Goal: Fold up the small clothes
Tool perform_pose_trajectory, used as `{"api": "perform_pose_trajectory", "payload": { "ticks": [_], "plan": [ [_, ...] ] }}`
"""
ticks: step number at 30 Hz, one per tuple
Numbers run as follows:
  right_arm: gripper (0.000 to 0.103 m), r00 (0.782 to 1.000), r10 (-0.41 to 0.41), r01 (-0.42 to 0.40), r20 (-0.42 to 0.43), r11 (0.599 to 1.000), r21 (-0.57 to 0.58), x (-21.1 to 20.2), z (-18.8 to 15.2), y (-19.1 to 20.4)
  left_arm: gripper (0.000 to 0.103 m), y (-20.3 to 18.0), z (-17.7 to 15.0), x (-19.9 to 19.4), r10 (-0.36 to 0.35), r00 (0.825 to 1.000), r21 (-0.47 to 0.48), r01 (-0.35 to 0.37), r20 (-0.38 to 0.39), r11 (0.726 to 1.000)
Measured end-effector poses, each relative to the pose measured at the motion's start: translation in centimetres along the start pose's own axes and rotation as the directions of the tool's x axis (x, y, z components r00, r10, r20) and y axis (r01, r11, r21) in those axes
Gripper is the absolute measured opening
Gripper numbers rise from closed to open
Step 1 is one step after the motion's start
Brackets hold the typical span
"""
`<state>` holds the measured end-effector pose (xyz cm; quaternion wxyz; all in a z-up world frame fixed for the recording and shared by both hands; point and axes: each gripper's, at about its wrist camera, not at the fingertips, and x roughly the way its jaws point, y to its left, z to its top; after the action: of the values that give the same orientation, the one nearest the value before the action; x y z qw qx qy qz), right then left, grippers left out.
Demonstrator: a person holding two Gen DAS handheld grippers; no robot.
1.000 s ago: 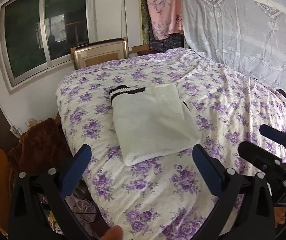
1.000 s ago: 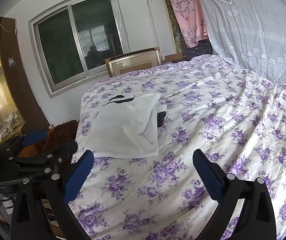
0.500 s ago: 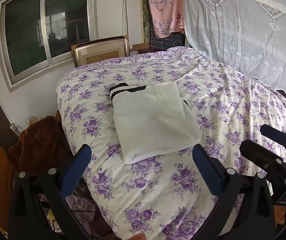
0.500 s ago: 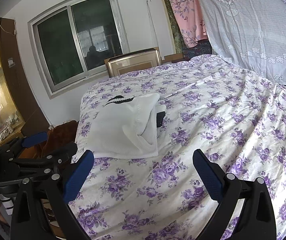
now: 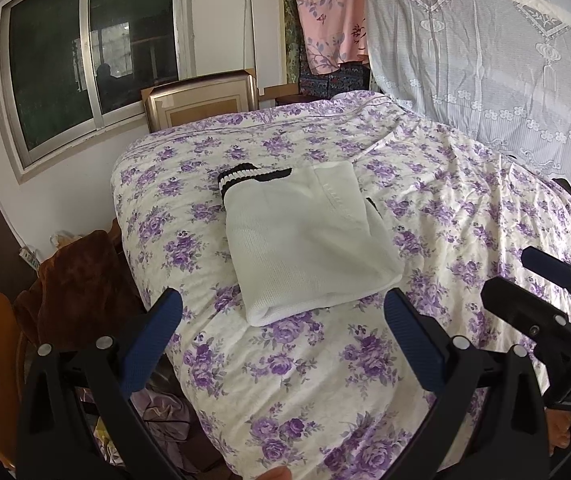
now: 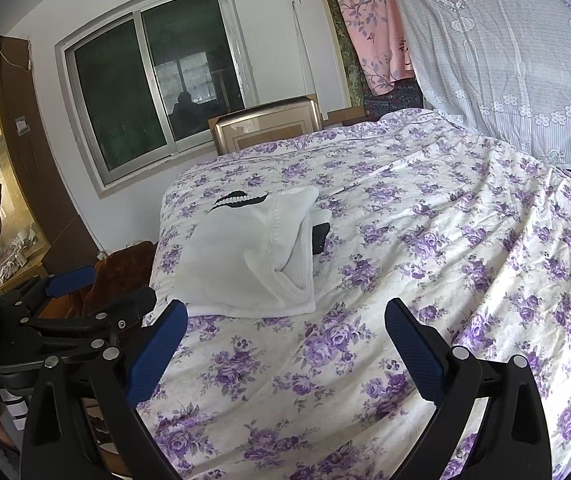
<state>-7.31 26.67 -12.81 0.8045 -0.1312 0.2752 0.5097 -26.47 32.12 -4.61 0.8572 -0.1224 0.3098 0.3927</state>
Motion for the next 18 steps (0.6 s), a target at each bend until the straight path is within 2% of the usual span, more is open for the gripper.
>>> {"api": "perform_pose_trajectory", "payload": {
  "ticks": [18],
  "plan": [
    [0.1,1.0,0.001,-0.001,-0.001,1.0,0.001,-0.04,0.0,-0.06,0.098,0.02,-0.14,-0.02,0.001,1.0,-0.003,-0.001,-0.004,1.0]
  ]
}}
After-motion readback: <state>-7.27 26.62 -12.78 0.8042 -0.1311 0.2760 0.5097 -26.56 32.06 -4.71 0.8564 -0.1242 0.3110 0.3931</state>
